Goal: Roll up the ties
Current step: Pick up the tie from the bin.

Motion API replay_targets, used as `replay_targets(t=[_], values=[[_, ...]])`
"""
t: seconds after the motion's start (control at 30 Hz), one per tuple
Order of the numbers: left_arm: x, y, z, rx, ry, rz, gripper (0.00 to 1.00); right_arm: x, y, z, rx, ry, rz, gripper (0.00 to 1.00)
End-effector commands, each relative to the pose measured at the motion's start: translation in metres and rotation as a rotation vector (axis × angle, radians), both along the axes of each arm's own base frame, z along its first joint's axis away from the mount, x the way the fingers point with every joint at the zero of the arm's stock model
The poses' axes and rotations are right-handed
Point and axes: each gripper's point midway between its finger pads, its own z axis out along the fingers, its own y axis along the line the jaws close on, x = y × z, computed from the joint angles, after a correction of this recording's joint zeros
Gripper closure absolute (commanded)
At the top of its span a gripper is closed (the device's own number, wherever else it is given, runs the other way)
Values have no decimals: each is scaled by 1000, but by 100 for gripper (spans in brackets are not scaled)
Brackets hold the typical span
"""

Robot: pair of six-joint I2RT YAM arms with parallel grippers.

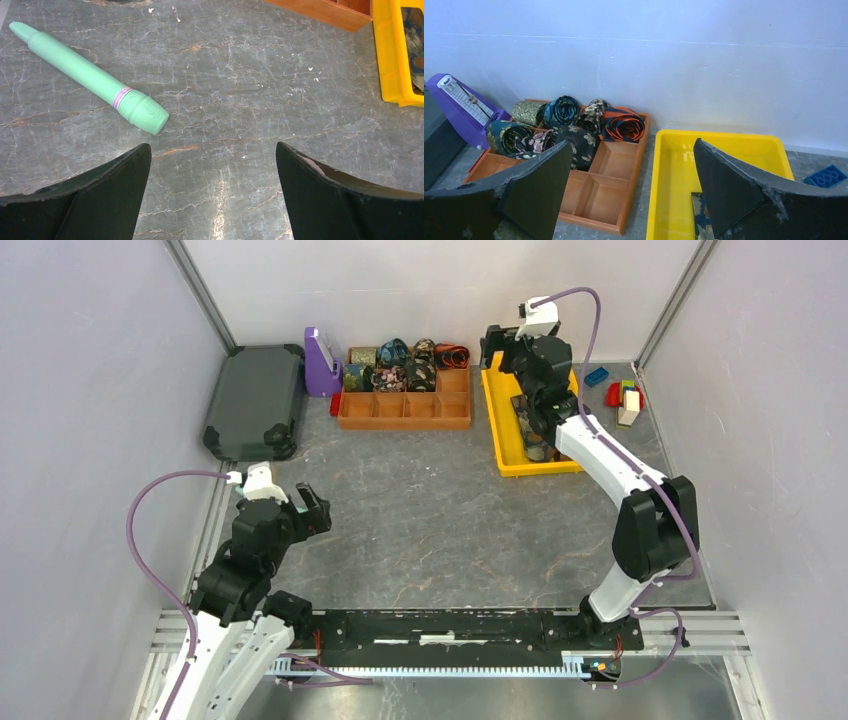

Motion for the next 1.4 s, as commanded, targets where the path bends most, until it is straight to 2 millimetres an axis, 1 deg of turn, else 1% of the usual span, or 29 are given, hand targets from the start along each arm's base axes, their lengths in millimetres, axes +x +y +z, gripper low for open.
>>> replay_targets(t=[0.0,0.17,0.23,0.3,0.33,0.4,0.47,0.67,0.87,0.97,1.17,1.23,1.27,1.37], values=[[4,3,5,33,-32,-5,0,-4,-13,-29,-31,99,-55,2],[4,3,6,32,-36,-6,0,-9,-19,-59,-119,200,-51,2],[3,3,6,31,-38,-5,0,-7,-24,-74,-150,250,-45,2],[3,3,7,30,-42,-5,0,-1,-32,-93,-163,326,-49,2],[3,4,7,30,-43,-4,0,0,-38,-108,-178,387,-53,2],[2,3,7,28,-46,-6,0,6,-49,-130,-194,471,-72,2],[2,3,8,28,-49,-6,0,12,-54,-155,-213,545,-72,2],[2,3,9,27,-51,-9,0,24,-75,-205,-253,662,-112,2],[2,2,9,26,-55,-13,0,36,-92,-233,-284,702,-166,2],[2,2,9,25,-54,-15,0,38,-100,-243,-312,716,-203,2],[1,2,10,23,-58,-15,0,40,-125,-264,-349,750,-255,2],[1,2,10,23,-59,-15,0,39,-132,-271,-346,761,-259,5],[2,2,10,25,-60,-15,0,38,-133,-275,-337,766,-248,8],[2,2,10,26,-57,-18,0,38,-130,-288,-314,786,-205,24]])
